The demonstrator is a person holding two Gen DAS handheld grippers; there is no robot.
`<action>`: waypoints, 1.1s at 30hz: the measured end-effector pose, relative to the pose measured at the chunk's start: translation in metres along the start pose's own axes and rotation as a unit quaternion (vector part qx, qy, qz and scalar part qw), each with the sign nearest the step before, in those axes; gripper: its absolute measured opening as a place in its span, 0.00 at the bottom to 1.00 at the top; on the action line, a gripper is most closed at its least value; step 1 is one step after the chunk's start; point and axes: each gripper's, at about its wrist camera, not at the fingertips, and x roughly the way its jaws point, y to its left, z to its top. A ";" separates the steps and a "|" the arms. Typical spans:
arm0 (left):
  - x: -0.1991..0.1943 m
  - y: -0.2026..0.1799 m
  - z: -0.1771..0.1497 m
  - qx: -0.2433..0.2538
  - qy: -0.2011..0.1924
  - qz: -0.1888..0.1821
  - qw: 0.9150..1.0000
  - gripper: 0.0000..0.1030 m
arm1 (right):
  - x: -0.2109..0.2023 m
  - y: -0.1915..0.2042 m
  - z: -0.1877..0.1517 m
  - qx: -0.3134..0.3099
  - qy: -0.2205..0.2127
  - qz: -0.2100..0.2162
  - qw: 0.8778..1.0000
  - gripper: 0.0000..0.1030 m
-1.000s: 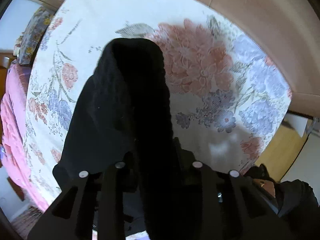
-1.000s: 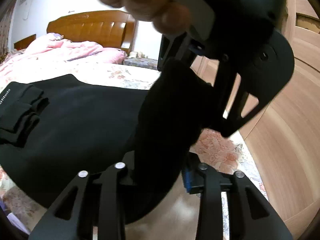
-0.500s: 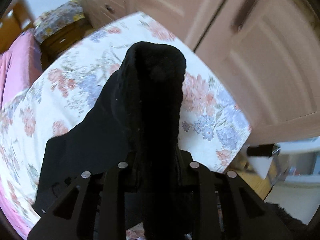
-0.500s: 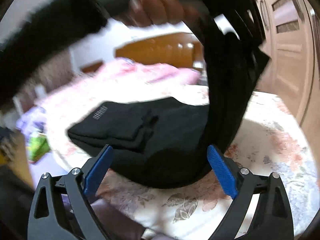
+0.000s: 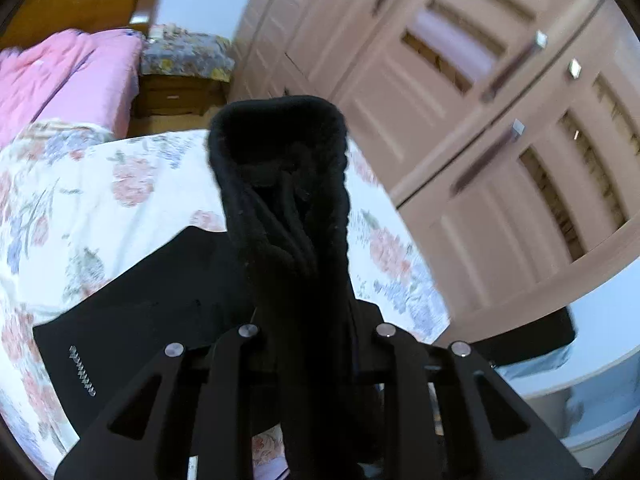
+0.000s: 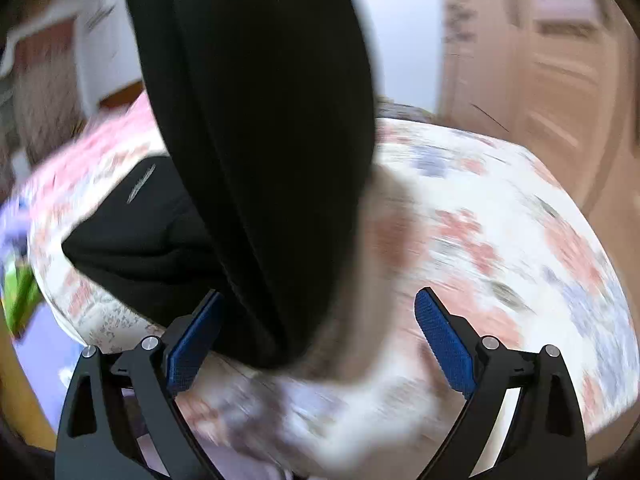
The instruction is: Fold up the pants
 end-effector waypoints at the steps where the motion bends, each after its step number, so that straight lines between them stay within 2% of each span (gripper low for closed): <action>1: -0.017 0.018 -0.009 -0.012 -0.014 -0.007 1.000 0.21 | 0.007 0.010 0.000 -0.026 0.004 -0.038 0.999 0.90; 3: -0.043 0.059 -0.032 -0.042 -0.037 -0.015 0.998 0.21 | 0.014 0.013 -0.003 -0.047 0.012 -0.082 0.995 0.89; 5: -0.055 0.105 -0.058 -0.076 -0.051 -0.023 0.996 0.21 | 0.009 0.010 -0.003 -0.045 0.001 -0.088 0.995 0.90; 6: -0.055 0.143 -0.081 -0.105 -0.056 -0.024 0.993 0.21 | 0.010 0.013 -0.003 -0.054 0.001 -0.093 0.994 0.90; 9: -0.035 0.233 -0.139 -0.188 -0.060 -0.038 0.980 0.21 | 0.017 0.022 -0.006 -0.077 0.008 -0.088 0.993 0.90; 10: -0.021 0.265 -0.162 -0.225 -0.054 -0.046 0.972 0.21 | 0.017 0.021 -0.007 -0.075 0.007 -0.086 0.993 0.90; 12: 0.001 0.295 -0.192 -0.249 -0.061 -0.068 0.964 0.22 | 0.016 0.023 -0.005 -0.083 0.007 -0.090 0.992 0.90; 13: 0.000 0.301 -0.201 -0.249 -0.090 -0.094 0.960 0.22 | 0.016 0.024 -0.005 -0.087 0.006 -0.092 0.992 0.90; 15: -0.008 0.297 -0.202 -0.241 -0.112 -0.099 0.959 0.22 | 0.015 0.025 -0.004 -0.085 0.009 -0.094 0.992 0.90; 19: -0.039 0.264 -0.189 -0.189 -0.146 -0.068 0.969 0.21 | 0.011 0.029 -0.002 -0.089 0.002 -0.106 0.990 0.90; 22: -0.044 0.260 -0.197 -0.191 -0.158 -0.043 0.968 0.21 | 0.011 0.035 -0.002 -0.099 -0.002 -0.105 0.989 0.90; 24: -0.035 0.276 -0.212 -0.219 -0.149 -0.036 0.964 0.21 | 0.015 0.040 -0.004 -0.111 0.000 -0.102 0.989 0.90; 25: -0.025 0.288 -0.222 -0.241 -0.147 -0.041 0.959 0.22 | 0.015 0.042 -0.004 -0.116 -0.002 -0.106 0.988 0.92; 27: -0.019 0.301 -0.233 -0.260 -0.171 -0.083 0.947 0.24 | 0.017 0.041 -0.003 -0.120 0.000 -0.107 0.987 0.94; 28: -0.020 0.302 -0.237 -0.264 -0.182 -0.092 0.943 0.25 | 0.017 0.039 -0.003 -0.116 0.003 -0.103 0.988 0.94; 31: -0.024 0.295 -0.237 -0.260 -0.195 -0.069 0.943 0.34 | 0.013 0.041 -0.001 -0.128 0.012 -0.091 0.987 0.94; 32: -0.030 0.293 -0.239 -0.264 -0.200 -0.055 0.942 0.42 | 0.008 0.041 -0.003 -0.140 0.020 -0.061 0.988 0.94; 33: -0.037 0.289 -0.240 -0.267 -0.207 -0.033 0.941 0.57 | 0.001 0.040 -0.005 -0.147 0.024 -0.031 0.988 0.94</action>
